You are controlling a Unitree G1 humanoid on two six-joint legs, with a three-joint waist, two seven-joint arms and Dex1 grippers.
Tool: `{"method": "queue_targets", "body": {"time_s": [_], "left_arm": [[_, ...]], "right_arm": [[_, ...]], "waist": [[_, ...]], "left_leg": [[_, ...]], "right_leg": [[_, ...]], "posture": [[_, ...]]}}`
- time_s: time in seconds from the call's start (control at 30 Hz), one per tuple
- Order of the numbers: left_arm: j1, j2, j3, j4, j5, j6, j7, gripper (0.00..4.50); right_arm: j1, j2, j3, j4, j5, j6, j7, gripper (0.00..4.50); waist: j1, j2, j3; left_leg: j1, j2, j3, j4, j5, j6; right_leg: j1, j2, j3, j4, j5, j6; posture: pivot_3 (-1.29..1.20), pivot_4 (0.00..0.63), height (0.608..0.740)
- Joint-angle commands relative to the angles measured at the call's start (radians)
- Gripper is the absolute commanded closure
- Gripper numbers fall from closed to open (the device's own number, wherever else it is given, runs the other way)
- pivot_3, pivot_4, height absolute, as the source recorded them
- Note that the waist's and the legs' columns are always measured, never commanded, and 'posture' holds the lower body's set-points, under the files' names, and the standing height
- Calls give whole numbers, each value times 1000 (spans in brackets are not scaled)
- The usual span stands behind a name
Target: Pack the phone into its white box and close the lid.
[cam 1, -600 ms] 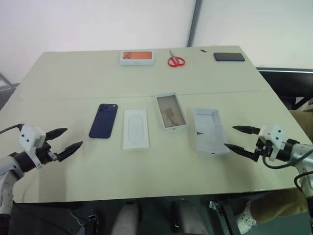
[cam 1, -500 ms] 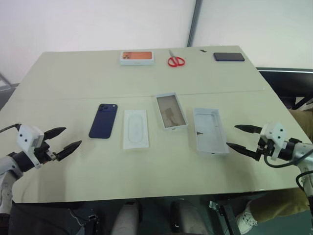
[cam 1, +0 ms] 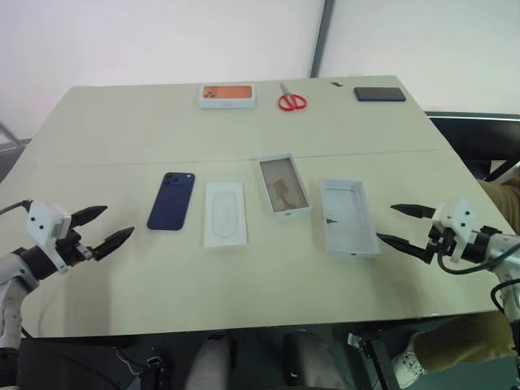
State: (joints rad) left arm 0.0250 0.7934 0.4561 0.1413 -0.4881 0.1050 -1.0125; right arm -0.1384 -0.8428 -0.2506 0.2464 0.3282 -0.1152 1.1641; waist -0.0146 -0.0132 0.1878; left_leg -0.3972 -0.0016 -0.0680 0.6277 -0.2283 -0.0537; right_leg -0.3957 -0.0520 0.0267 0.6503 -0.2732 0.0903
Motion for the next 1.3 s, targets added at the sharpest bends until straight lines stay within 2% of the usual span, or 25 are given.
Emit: {"method": "queue_targets", "body": {"time_s": [0.03, 0.33, 0.57, 0.8, 1.1, 1.3], "left_arm": [[-6, 2, 12, -36, -13, 7, 2, 110], [-6, 21, -4, -86, -19, 113, 4, 110], [-17, 19, -30, -176, -52, 278, 45, 110], [-72, -59, -98, -292, -131, 505, 177, 110], [-195, -238, -135, -340, -226, 737, 413, 110], [-224, -248, -197, -335, -243, 867, 450, 110]], "right_arm": [[-25, -5, -8, -11, 8, -8, -7, 669], [-40, -2, 9, -17, 12, 12, -1, 669], [-94, 16, 54, -72, 12, 74, -25, 669], [-209, 73, 166, -110, -39, 96, -49, 669], [-357, 128, 294, -162, -73, 109, -16, 669], [-390, 170, 351, -140, -92, 92, 12, 669]], "waist": [[0, 0, 0], [0, 0, 0], [-1, 0, 0], [-1, 0, 0], [0, -1, 0], [-1, 0, 0]], "left_leg": [[0, 0, 0, 0, 0, 0], [0, 0, 0, 0, 0, 0], [0, 0, 0, 0, 0, 0], [1, 0, 0, 0, 0, 0], [0, 0, -1, 1, 0, 0], [1, -1, -1, 1, 0, 0]], "right_leg": [[0, 0, 0, 0, 0, 0], [0, 0, 0, 0, 0, 0], [0, 0, 0, 0, 0, 0], [0, 0, 1, 0, 0, 1], [0, 1, 0, 1, 1, 1], [0, 1, 1, 2, 1, 1]], "posture": [[0, 150, 740], [0, 150, 740], [0, 150, 740], [0, 150, 740], [0, 150, 740], [0, 150, 740]]}}
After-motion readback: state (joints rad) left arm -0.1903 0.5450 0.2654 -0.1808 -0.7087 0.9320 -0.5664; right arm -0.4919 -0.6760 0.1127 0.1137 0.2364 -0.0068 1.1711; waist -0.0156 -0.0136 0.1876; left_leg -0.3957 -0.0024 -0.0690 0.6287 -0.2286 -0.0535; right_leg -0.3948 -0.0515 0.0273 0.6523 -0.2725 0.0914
